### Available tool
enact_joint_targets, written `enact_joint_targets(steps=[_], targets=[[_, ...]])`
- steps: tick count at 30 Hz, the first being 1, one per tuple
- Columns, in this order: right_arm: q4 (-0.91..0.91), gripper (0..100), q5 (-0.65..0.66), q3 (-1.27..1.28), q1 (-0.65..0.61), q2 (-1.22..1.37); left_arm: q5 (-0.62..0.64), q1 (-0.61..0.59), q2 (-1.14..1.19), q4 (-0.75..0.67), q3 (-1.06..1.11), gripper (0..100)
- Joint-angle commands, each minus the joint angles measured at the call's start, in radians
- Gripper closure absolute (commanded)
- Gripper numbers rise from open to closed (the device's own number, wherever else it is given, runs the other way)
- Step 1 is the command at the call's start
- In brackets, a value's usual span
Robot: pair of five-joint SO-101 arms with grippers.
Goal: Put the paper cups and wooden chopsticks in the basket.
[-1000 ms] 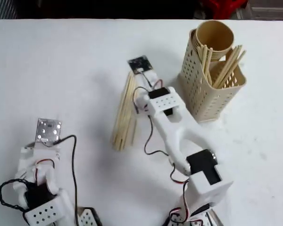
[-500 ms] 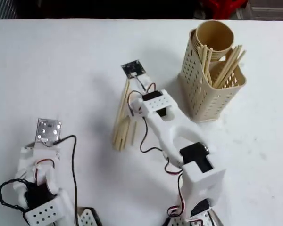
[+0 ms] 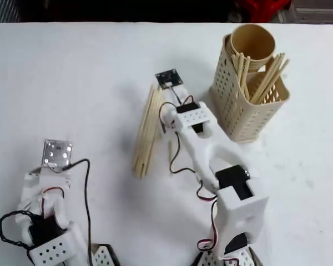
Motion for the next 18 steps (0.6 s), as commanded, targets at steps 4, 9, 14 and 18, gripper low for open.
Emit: enact_joint_targets(steps=[4,9,14,18], targets=[[0.127,98.2,0.003,0.035,0.004,-0.246,-0.005,-0.007,-0.007,0.003,-0.003,86],[0.130,98.2,0.023,0.187,0.004,-0.591,-0.005,-0.007,-0.007,0.003,-0.003,86],[0.130,98.2,0.132,0.299,0.005,-0.981,-0.005,-0.007,-0.007,0.003,-0.003,86],[0.114,98.2,0.146,0.288,0.082,-1.265,-0.005,-0.007,-0.007,0.003,-0.003,86]])
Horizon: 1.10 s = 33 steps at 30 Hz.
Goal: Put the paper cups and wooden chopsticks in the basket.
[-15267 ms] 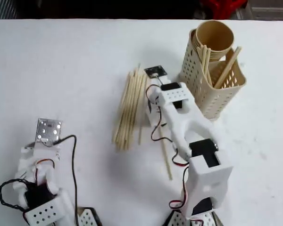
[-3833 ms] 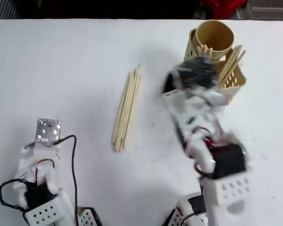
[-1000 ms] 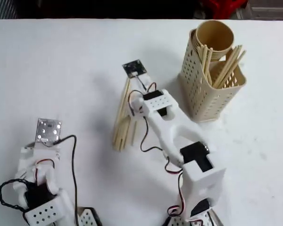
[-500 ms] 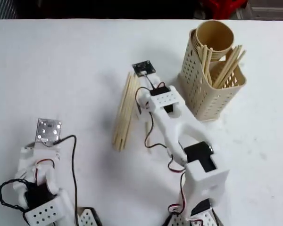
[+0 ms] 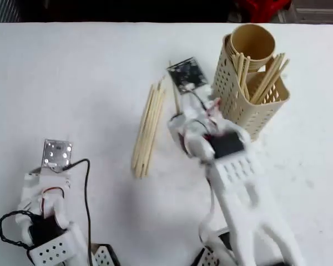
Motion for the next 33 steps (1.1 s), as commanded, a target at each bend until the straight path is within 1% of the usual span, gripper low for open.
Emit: enact_joint_targets(steps=[1,4,7,13,16,22,23,27,28,31,33], targets=[[-0.024,98.2,0.017,-0.029,0.096,-0.278,-0.005,-0.007,-0.007,0.003,-0.003,86],[-0.116,98.2,0.018,-0.060,0.208,-0.386,-0.005,-0.007,-0.007,0.003,-0.003,86],[-0.260,98.2,0.018,-0.080,0.306,-0.394,-0.005,-0.007,-0.007,0.003,-0.003,86],[-0.529,98.2,0.018,-0.080,0.433,-0.262,-0.005,-0.007,-0.007,0.003,-0.003,86],[-0.588,98.2,0.018,-0.080,0.476,-0.163,-0.005,-0.007,-0.007,0.003,-0.003,86],[-0.578,98.1,0.021,-0.075,0.492,-0.007,-0.005,-0.007,-0.007,0.003,-0.003,86],[-0.552,98.1,0.048,-0.080,0.492,0.005,-0.005,-0.007,-0.007,0.003,-0.003,86],[-0.415,98.1,0.229,-0.081,0.464,0.012,-0.005,-0.007,-0.007,0.003,-0.003,86],[-0.380,98.1,0.253,-0.081,0.460,0.012,-0.005,-0.007,-0.007,0.003,-0.003,86],[-0.317,98.1,0.262,-0.080,0.452,0.018,-0.005,-0.007,-0.007,0.003,-0.003,86],[-0.312,98.1,0.262,-0.074,0.450,0.022,-0.005,-0.007,-0.007,0.003,-0.003,86]])
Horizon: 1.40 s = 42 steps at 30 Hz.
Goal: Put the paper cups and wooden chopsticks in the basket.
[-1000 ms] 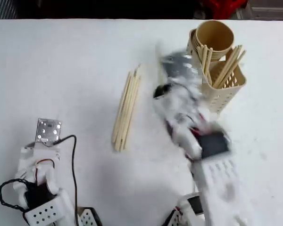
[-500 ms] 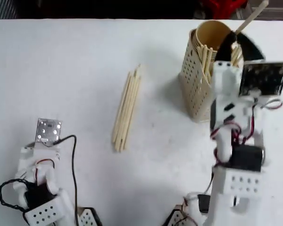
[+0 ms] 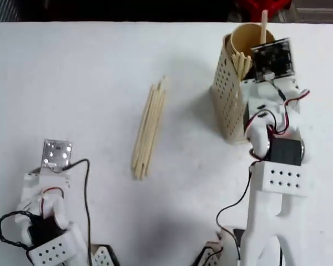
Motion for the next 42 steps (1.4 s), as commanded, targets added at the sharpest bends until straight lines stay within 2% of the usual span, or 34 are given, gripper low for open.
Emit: enact_joint_targets(steps=[1,7,10,15,19,22,25,27,31,34,38,42], targets=[[0.018,98.1,0.015,-0.038,-0.008,0.002,-0.005,-0.007,-0.007,0.003,-0.003,86],[0.022,96.6,0.015,-0.040,-0.004,-0.008,-0.005,-0.007,-0.007,0.003,-0.003,86],[0.022,88.4,-0.003,-0.044,-0.007,-0.010,-0.005,-0.007,-0.007,0.003,-0.003,86],[0.022,74.8,-0.117,-0.044,-0.001,-0.010,-0.005,-0.007,-0.007,0.003,-0.003,86],[0.036,73.8,-0.120,-0.037,-0.002,-0.071,-0.005,-0.007,-0.007,0.003,-0.003,86],[0.101,79.5,-0.120,-0.046,-0.012,-0.174,-0.005,-0.007,-0.007,0.003,-0.003,86],[0.193,90.9,-0.120,-0.081,-0.093,-0.255,-0.005,-0.007,-0.007,0.003,-0.003,86],[0.286,94.2,-0.126,-0.130,-0.177,-0.259,-0.005,-0.007,-0.007,0.003,-0.003,86],[0.398,89.1,-0.130,-0.199,-0.381,-0.166,-0.005,-0.007,-0.007,0.003,-0.003,86],[0.423,84.4,-0.193,-0.203,-0.507,-0.024,-0.005,-0.007,-0.007,0.003,-0.003,86],[0.389,82.0,-0.261,-0.206,-0.579,0.217,-0.005,-0.007,-0.007,0.003,-0.003,86],[0.303,82.1,-0.278,-0.209,-0.598,0.450,-0.005,-0.007,-0.007,0.003,-0.003,86]])
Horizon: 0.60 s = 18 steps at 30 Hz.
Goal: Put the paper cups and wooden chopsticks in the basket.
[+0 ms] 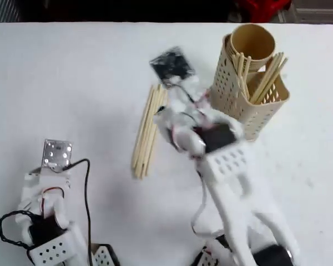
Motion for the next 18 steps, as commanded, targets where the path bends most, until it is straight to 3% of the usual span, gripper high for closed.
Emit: enact_joint_targets(steps=[1,10,18], targets=[[-0.084,82.1,-0.015,-0.049,-0.018,0.185,-0.005,-0.007,-0.007,0.003,-0.003,86],[-0.263,82.1,-0.028,-0.051,-0.012,0.496,-0.005,-0.007,-0.007,0.003,-0.003,86],[-0.331,82.1,-0.028,-0.051,-0.008,0.610,-0.005,-0.007,-0.007,0.003,-0.003,86]])
